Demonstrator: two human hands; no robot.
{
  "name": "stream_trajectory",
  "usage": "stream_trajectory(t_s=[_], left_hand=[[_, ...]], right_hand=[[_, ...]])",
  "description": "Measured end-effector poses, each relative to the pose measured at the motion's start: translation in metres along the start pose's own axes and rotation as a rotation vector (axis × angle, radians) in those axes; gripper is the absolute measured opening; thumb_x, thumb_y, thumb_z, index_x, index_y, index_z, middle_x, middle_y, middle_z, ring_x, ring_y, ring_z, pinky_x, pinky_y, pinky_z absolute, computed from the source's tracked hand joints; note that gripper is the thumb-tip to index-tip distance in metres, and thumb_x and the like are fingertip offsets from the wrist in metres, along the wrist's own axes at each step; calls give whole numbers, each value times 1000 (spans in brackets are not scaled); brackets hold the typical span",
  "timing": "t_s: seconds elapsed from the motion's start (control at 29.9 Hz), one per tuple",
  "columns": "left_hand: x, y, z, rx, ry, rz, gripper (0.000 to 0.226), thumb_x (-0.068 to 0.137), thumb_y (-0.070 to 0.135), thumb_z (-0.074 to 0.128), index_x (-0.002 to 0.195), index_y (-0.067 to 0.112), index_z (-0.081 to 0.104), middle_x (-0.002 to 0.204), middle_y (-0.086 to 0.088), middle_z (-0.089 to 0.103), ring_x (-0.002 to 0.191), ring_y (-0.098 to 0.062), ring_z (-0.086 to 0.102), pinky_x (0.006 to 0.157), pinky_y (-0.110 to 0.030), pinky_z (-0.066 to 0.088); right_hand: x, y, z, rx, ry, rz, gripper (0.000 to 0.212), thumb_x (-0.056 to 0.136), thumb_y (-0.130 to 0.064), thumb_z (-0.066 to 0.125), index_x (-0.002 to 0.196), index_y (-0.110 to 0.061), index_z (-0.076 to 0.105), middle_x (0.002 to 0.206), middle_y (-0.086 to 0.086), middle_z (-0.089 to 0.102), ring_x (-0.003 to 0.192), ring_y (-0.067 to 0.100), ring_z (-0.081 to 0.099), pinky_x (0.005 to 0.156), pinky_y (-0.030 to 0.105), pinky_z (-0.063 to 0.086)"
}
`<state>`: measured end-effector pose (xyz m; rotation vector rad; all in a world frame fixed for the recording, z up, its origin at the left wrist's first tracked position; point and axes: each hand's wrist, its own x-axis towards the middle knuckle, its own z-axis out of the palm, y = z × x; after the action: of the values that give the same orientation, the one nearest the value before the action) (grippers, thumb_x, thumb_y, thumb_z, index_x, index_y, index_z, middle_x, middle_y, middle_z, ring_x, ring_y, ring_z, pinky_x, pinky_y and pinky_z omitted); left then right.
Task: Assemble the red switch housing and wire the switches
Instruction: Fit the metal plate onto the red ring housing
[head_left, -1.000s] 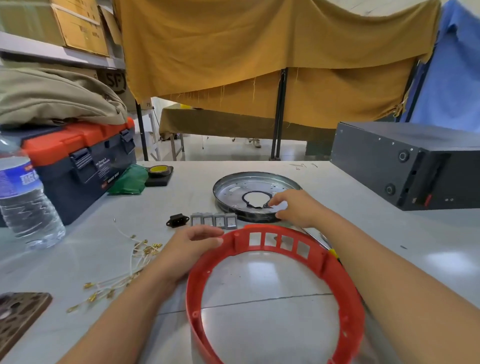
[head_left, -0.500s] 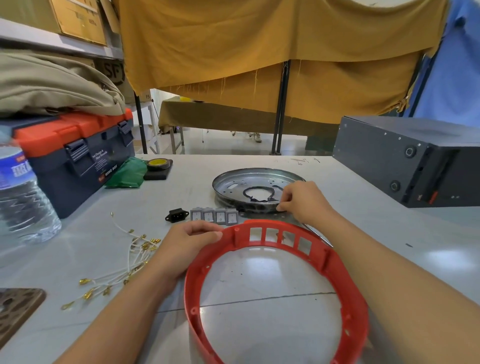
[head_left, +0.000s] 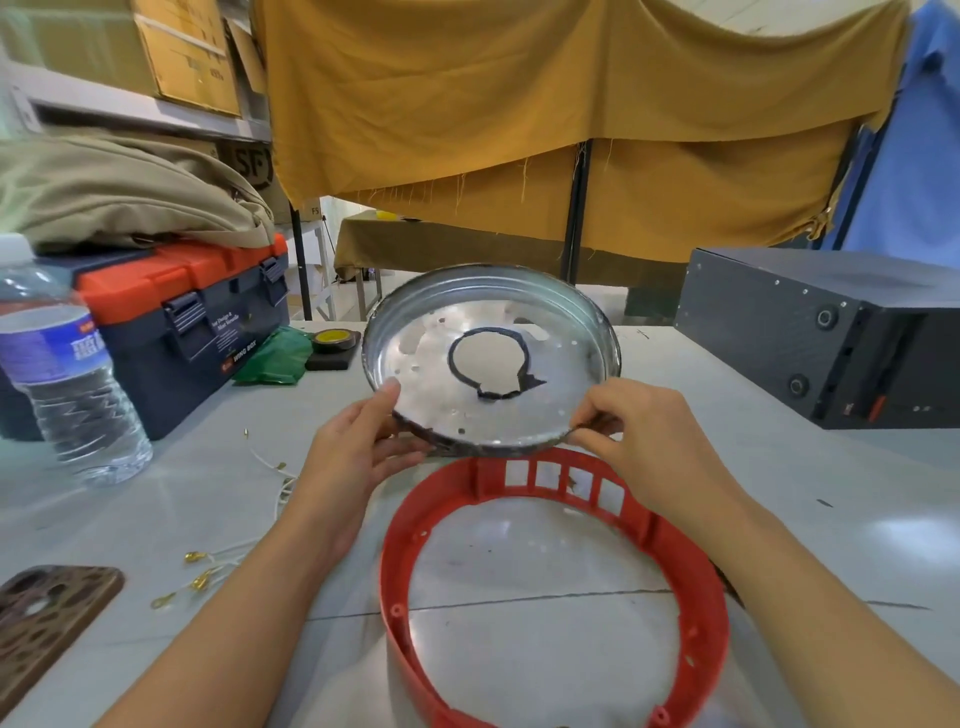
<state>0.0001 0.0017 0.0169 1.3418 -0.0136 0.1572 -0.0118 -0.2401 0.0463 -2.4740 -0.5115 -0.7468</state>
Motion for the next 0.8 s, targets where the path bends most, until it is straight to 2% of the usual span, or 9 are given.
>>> stream_trajectory(t_s=[0.1,0.2,0.3,0.4,0.47,0.53,0.6,0.64,0.8], left_hand=[[-2,5,-4,-36,54,25,19,91,19,58,102,5,64,68,-3,70,60,-16,68,57,-22,56],[-4,9,-6,-37,58,39,14,90,12,56,95,2,66,65,-4,69,56,-15,66,54,-21,55],[-4,14,-8,-42,65,54,15,89,12,55,84,3,65,58,-3,65,51,-13,63,49,-20,53],[-6,16,-11,-42,51,40,16,88,13,56,78,4,65,57,-5,63,47,-13,58,45,-19,49],[-8,17,-12,-17,1,29,17,87,14,56,76,6,67,60,-5,62,48,-13,56,44,-19,48],[-10,17,-11,10,-36,27,23,87,16,56,68,12,70,59,-4,62,49,-13,55,45,-19,48],[-11,17,-11,19,-72,27,28,85,18,57,61,16,73,59,-3,62,50,-12,56,46,-19,48],[-12,17,-11,16,-91,27,25,81,21,59,62,17,74,60,-3,63,51,-12,56,48,-20,49],[-12,14,-11,-17,-159,41,24,71,35,61,73,17,76,65,-2,65,55,-12,58,53,-23,50]], right_hand=[[-8,-5,-2,45,-5,-71,3,79,-11,74,80,-12,71,80,-2,66,71,8,61,76,26,54],[-10,-7,-9,218,15,-23,14,78,-26,73,92,-23,72,104,-8,64,77,3,63,70,14,53],[-9,-5,-12,314,186,143,49,75,-52,59,120,-31,58,114,-12,53,78,7,62,57,15,52],[-5,6,-13,325,246,393,52,84,-48,58,130,-28,46,99,-2,53,75,14,57,58,24,48],[-6,15,-15,499,139,583,42,87,-46,58,125,-29,49,84,5,56,67,16,54,56,28,45],[-8,22,-19,634,72,662,9,90,-36,59,97,-32,63,62,2,49,47,13,42,43,24,34],[-10,28,-22,612,6,657,30,90,-25,58,61,-28,63,48,-1,36,38,12,28,36,21,23],[-10,30,-22,585,-17,659,35,90,-23,57,55,-25,61,45,-2,34,38,12,26,37,21,21],[-9,33,-23,472,-72,681,20,88,-14,51,72,-11,61,43,-4,43,36,8,34,40,23,27]])
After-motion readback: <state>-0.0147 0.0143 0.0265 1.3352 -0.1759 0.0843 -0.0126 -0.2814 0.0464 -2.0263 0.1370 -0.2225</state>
